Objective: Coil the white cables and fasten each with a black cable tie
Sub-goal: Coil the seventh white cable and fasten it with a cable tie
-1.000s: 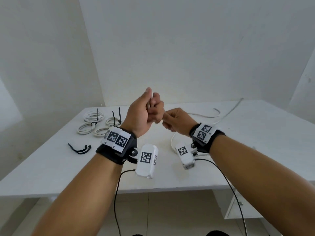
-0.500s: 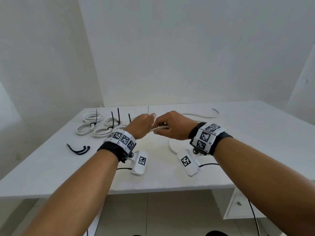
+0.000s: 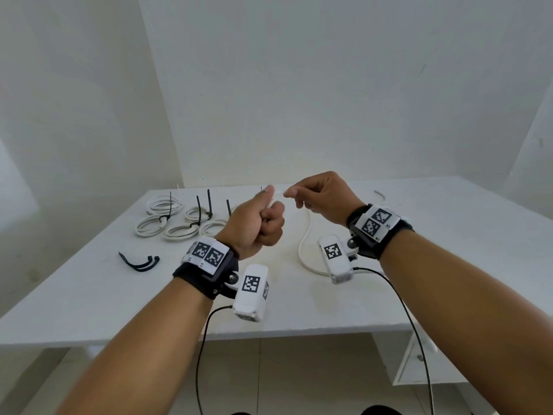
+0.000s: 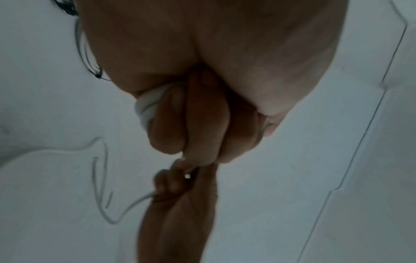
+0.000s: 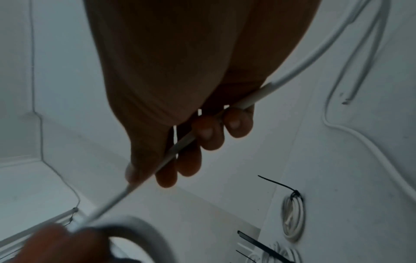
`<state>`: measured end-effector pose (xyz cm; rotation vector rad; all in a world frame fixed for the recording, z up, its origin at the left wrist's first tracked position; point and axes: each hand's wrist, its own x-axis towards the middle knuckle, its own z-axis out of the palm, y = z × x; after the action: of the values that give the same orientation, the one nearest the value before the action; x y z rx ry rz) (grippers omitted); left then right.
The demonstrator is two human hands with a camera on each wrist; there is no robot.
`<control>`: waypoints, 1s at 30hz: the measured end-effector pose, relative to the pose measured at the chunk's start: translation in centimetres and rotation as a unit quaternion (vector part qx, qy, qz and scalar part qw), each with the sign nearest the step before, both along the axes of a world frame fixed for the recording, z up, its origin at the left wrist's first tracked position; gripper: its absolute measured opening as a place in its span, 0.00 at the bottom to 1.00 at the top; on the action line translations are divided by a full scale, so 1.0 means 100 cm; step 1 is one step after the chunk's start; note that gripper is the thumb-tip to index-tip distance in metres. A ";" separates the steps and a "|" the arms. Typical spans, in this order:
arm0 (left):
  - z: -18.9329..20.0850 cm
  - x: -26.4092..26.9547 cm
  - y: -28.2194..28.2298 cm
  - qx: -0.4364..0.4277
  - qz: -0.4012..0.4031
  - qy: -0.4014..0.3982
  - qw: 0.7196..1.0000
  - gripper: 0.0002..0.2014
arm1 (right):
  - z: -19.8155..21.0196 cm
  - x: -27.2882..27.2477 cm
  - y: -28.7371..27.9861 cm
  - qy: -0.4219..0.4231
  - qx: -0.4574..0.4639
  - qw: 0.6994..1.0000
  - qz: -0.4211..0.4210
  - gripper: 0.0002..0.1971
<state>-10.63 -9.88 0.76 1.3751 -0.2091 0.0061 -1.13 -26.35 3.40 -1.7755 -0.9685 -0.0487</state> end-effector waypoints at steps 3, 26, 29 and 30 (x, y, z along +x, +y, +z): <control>0.017 -0.005 -0.004 -0.054 0.014 -0.066 0.996 0.27 | -0.013 0.001 0.004 0.040 0.014 0.999 0.019 0.14; -0.018 0.046 0.030 0.395 0.248 -0.061 0.882 0.23 | -0.019 -0.026 0.016 -0.189 -0.303 0.934 -0.008 0.10; -0.023 0.041 0.024 0.473 0.222 -0.033 0.852 0.22 | -0.018 -0.024 0.012 -0.198 -0.288 0.937 -0.022 0.06; -0.022 0.038 0.021 0.490 0.199 -0.025 0.848 0.23 | -0.017 -0.024 0.011 -0.198 -0.279 0.939 -0.035 0.05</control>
<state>-6.80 -7.80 -1.40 2.4308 0.0630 0.3230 -3.53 -25.24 1.74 -2.3818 -1.2968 -0.1999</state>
